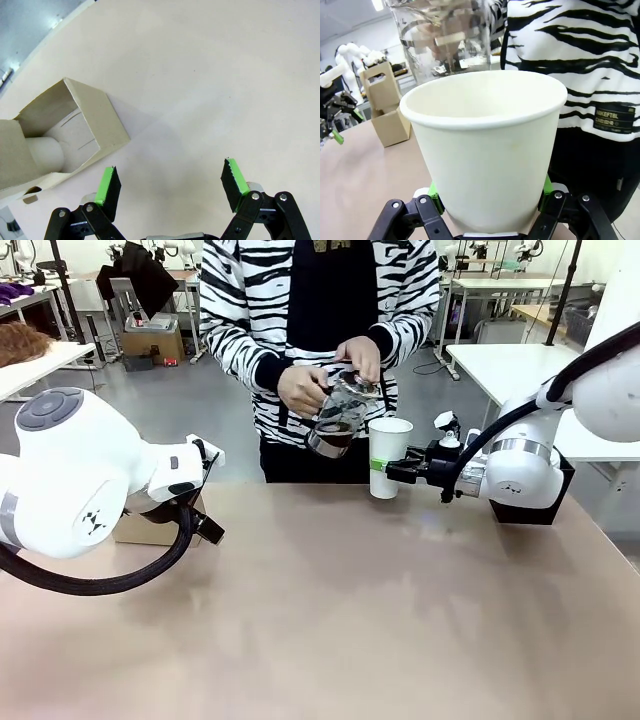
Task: Pour a drink into a cup and package it in a carrier.
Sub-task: When a person places the Paper Cup Lid on the 600 ml Paper Cup , lift the 600 ml Paper Cup.
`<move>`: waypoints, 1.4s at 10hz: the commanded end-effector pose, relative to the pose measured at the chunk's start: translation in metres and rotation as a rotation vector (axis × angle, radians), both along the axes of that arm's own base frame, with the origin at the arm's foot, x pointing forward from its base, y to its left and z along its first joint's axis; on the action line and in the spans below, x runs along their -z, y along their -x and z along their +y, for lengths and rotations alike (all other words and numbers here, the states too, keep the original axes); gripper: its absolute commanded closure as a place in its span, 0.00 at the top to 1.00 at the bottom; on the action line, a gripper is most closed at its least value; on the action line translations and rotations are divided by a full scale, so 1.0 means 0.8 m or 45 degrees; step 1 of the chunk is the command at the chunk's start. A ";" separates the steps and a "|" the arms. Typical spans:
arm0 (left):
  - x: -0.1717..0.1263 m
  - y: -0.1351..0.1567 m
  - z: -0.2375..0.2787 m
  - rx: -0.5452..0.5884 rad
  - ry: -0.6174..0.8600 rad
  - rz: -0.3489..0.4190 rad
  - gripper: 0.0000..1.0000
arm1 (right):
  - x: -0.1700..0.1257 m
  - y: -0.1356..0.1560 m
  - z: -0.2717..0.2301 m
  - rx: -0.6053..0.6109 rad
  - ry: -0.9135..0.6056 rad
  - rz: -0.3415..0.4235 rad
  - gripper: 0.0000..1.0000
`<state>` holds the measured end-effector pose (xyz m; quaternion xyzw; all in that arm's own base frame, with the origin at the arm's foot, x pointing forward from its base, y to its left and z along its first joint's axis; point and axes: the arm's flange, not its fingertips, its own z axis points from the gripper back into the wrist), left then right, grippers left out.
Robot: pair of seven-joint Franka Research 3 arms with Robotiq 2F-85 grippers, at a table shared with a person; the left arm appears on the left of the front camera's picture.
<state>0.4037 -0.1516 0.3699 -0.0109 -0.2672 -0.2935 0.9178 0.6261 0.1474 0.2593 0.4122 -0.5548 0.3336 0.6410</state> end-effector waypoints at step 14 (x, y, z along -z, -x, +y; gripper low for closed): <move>-0.001 0.000 0.000 0.001 0.003 0.000 1.00 | -0.005 0.004 0.002 -0.001 0.001 -0.003 0.80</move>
